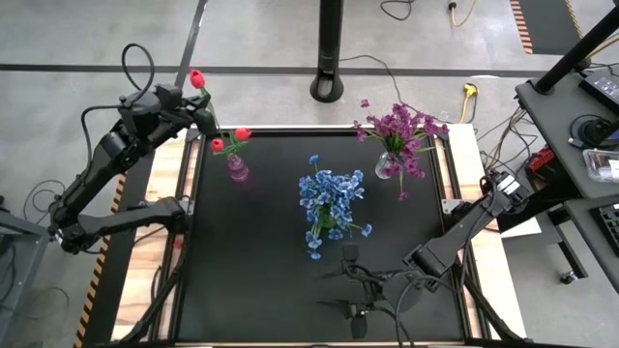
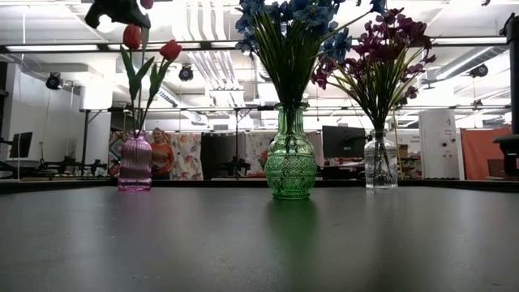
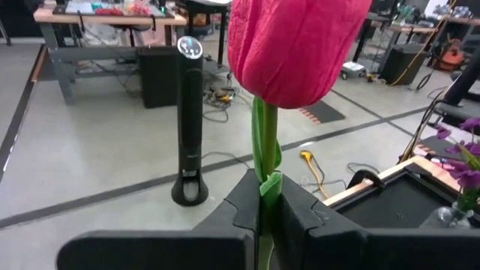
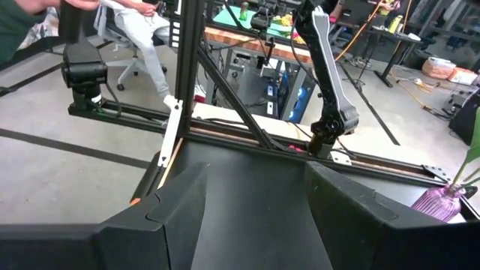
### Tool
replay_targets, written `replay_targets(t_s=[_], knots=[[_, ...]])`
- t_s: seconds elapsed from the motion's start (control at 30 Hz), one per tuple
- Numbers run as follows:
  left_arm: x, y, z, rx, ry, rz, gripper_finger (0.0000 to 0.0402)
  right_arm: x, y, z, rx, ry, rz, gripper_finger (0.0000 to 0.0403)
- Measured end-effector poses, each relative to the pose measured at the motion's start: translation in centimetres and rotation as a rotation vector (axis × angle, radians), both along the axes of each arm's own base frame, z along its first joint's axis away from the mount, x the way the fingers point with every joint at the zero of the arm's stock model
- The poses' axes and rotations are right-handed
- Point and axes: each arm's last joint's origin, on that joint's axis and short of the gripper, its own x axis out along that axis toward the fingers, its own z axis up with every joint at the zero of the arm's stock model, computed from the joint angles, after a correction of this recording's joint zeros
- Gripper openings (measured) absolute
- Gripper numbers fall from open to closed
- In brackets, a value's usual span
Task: Sort flowers into vase by color
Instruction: Put the pink tulip into the violet vase
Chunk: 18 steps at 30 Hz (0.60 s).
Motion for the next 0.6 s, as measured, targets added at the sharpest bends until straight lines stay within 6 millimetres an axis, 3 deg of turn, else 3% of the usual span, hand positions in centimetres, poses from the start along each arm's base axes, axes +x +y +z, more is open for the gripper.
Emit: replay_targets(t_s=[0.6], knots=[[0.38,0.35,-0.43,-0.036,0.015,0.003,0.0001,0.0,0.0,0.0,-0.001,0.0,0.0,0.0217]])
